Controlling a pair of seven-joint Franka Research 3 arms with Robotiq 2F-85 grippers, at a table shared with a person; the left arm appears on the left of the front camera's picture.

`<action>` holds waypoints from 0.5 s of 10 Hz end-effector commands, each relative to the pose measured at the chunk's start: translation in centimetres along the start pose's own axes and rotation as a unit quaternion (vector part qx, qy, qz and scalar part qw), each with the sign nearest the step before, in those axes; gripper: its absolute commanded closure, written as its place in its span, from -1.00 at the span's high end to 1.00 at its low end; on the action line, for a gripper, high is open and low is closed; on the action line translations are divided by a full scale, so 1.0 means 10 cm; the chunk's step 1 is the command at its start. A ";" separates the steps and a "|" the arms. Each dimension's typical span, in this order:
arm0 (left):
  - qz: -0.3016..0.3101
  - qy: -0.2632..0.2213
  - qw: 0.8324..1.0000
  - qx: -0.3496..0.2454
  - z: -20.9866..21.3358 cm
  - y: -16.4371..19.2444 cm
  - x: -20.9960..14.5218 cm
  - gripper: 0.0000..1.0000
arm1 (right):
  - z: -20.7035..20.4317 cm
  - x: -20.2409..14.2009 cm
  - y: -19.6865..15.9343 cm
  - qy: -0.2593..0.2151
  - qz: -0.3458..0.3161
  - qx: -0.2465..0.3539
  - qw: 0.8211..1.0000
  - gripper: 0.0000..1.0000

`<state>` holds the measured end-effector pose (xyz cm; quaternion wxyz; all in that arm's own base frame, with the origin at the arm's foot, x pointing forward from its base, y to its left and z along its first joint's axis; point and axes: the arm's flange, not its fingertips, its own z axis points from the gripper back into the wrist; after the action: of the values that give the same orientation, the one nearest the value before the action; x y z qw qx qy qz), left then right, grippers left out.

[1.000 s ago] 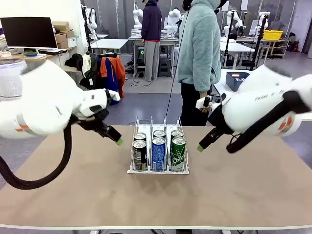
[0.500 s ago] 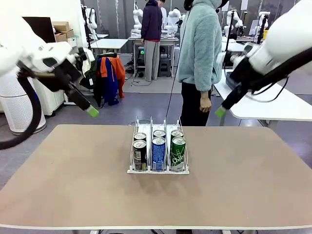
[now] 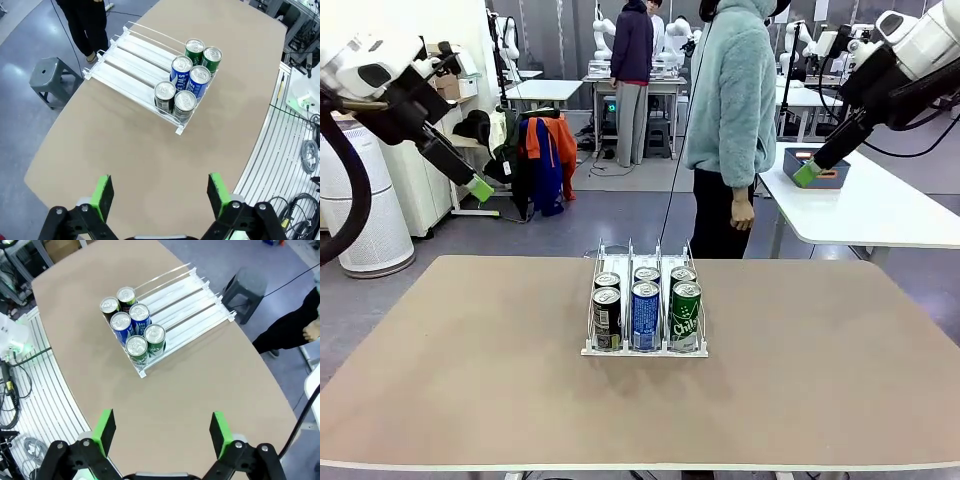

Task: Fill the beverage cans into the dispenser.
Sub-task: Pick up the Pepsi coke handed by the human.

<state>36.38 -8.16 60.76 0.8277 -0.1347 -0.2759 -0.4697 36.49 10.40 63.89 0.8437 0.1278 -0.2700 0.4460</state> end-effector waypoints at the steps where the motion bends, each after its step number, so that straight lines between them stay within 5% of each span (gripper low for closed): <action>1: -0.007 0.003 1.000 -0.019 -0.10 -0.03 -0.01 1.00 | -0.08 0.03 0.01 0.009 -0.001 0.008 1.000 1.00; 5: -0.004 0.009 1.000 -0.008 -0.11 -0.06 0.03 1.00 | 0.13 0.13 -0.10 0.004 0.001 0.016 1.000 1.00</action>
<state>36.35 -9.22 60.04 0.8271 -0.1351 -0.2651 -0.4768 36.73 10.81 64.11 0.8438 0.1269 -0.2640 0.4497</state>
